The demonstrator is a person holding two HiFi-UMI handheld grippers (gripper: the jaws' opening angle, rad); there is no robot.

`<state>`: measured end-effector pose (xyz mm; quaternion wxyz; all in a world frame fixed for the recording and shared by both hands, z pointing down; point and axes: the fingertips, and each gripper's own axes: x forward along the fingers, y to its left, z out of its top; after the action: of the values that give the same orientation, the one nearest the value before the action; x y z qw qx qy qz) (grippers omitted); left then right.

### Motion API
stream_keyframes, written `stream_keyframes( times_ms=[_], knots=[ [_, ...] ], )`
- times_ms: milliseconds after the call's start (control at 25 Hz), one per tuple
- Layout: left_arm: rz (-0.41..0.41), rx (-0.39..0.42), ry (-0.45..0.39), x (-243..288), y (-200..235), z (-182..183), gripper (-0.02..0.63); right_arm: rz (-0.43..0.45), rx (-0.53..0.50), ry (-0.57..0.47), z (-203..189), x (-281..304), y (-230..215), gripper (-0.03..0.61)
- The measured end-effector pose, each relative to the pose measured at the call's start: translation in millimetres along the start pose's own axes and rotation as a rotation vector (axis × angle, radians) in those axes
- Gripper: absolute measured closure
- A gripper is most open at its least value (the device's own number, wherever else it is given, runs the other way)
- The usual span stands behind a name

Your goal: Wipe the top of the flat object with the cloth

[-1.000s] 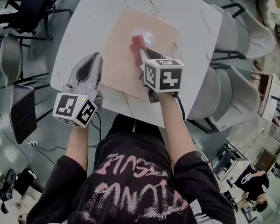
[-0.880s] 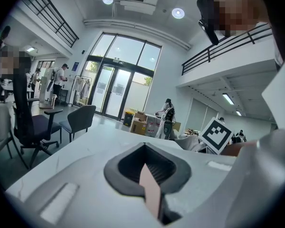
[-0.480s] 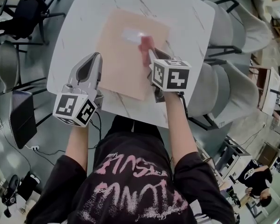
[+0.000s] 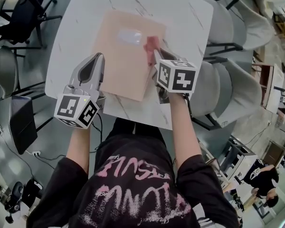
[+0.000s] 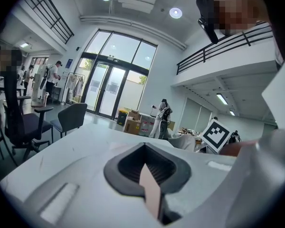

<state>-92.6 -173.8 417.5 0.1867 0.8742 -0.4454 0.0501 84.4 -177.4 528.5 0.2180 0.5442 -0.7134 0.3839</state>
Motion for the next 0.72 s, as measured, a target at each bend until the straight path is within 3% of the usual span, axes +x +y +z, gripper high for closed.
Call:
stream_keyframes(
  times_ms=[320,720],
  knots=[
    [0.029,-0.008,-0.015,-11.5,6.9,3.7,0.614,0.066,-0.026,-0.076,28.9,-13.7,32.3,0.528],
    [0.086,-0.016,-0.03,-39.0,29.5,2.7,0.614,0.186,-0.082,-0.038,16.5,5.5,112.1,0.528]
  ],
)
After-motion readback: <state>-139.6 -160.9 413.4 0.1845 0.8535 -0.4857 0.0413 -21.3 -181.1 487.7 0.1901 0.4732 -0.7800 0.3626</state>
